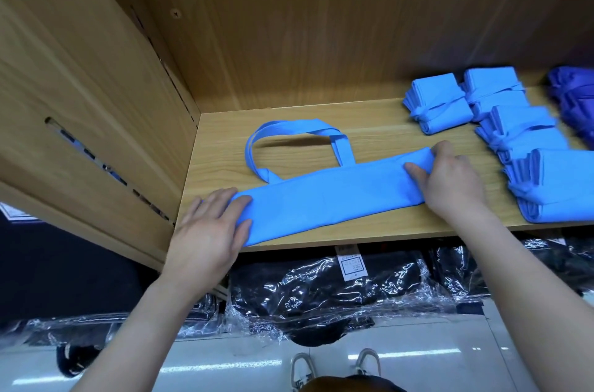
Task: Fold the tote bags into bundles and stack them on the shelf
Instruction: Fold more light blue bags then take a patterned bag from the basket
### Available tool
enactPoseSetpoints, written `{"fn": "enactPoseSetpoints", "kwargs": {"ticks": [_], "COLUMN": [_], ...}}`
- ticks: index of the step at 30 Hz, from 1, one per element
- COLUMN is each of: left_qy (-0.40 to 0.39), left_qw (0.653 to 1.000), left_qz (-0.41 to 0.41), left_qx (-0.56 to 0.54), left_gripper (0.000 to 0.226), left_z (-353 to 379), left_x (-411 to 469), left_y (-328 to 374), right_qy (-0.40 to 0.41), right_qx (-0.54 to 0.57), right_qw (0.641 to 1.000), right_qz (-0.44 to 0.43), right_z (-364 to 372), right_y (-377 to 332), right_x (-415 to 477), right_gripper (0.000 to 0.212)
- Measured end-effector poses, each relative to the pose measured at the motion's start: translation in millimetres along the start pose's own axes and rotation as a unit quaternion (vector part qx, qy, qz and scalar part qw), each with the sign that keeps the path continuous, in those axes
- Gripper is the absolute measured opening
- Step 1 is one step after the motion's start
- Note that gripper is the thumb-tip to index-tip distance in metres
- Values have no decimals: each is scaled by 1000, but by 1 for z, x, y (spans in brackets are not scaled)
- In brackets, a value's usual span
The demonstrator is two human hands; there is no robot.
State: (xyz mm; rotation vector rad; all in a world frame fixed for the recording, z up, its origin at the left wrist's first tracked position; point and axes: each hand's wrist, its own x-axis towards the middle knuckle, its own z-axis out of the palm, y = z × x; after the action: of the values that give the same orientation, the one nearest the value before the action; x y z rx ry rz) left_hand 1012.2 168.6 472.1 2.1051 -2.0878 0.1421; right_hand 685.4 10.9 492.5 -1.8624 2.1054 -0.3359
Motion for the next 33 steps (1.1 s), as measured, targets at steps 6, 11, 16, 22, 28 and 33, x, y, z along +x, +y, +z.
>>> {"fn": "enactPoseSetpoints", "kwargs": {"ticks": [6, 11, 16, 22, 28, 33], "left_qy": [24, 7, -48, -54, -123, -92], "left_qw": [999, 998, 998, 988, 912, 902], "left_qz": [-21, -45, -41, 99, -83, -119], "left_qx": [-13, -35, -20, -107, -382, -405], "left_gripper": [26, 45, 37, 18, 32, 38], "left_z": [-6, -7, -19, -45, -22, -18], "left_x": [-4, -7, 0, 25, 55, 53], "left_y": [1, 2, 1, 37, 63, 69], "right_qy": [-51, -79, -21, 75, 163, 182], "right_qx": [30, 23, 71, -17, 52, 110], "right_qw": [998, 997, 992, 932, 842, 874], "right_qz": [20, -11, -98, -353, -512, -437], "right_z": [-9, -5, -10, -34, -50, -36], "right_y": [-2, -8, -21, -62, -111, -123], "right_x": [10, 7, 5, 10, 12, 16], "right_gripper": [60, 52, 28, 24, 26, 37]}}
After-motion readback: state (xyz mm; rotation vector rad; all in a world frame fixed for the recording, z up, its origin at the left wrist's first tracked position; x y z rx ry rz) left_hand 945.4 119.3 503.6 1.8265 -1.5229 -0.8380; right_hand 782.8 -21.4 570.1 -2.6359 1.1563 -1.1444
